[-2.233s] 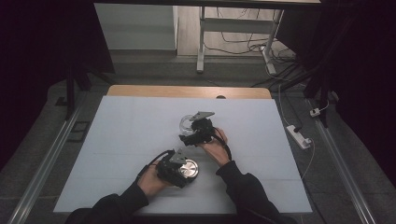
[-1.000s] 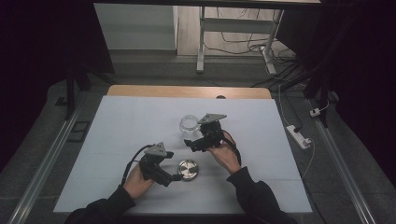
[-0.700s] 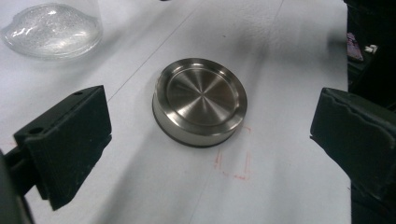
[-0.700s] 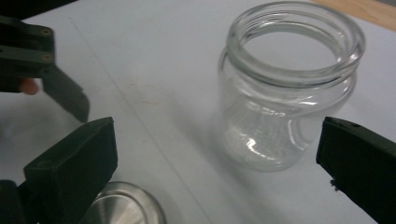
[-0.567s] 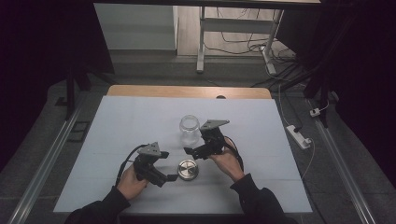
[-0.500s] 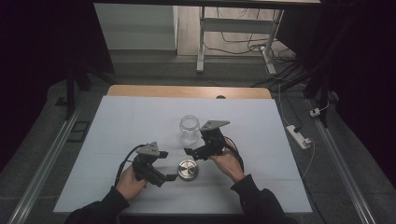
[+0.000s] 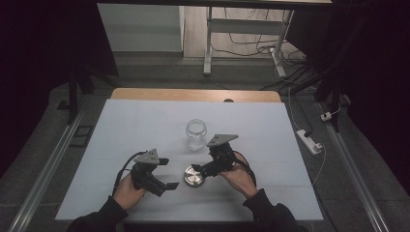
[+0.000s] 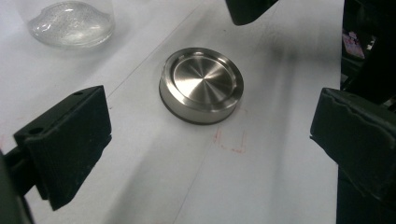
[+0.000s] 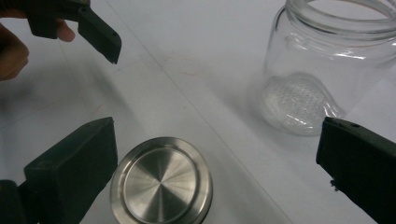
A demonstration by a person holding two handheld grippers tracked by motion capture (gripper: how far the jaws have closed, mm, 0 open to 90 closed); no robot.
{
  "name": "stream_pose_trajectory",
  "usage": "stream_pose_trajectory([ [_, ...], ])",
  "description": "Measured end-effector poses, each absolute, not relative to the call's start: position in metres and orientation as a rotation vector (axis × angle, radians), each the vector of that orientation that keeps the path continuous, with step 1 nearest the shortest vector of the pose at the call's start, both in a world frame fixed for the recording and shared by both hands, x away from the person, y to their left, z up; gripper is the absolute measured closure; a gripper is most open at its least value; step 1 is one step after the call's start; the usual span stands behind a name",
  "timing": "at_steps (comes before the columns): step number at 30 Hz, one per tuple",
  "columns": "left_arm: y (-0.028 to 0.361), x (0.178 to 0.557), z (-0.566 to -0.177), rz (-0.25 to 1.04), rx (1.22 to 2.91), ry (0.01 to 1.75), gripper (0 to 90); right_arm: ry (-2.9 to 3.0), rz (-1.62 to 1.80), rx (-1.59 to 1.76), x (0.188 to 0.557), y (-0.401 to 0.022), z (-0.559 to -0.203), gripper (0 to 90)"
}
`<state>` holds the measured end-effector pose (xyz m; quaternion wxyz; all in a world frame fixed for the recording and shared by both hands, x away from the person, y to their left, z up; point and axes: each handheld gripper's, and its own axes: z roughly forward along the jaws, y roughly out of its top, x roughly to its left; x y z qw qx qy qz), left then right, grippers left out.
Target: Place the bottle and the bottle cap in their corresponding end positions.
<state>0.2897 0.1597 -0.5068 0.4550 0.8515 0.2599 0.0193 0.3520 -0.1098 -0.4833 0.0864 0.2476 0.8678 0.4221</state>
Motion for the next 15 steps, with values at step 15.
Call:
stream_pose_trajectory([
  [15,0.183,0.272,-0.505,0.061,2.111,0.676,0.0,2.571,1.256,0.732,0.329,-0.125,-0.476,0.0],
])
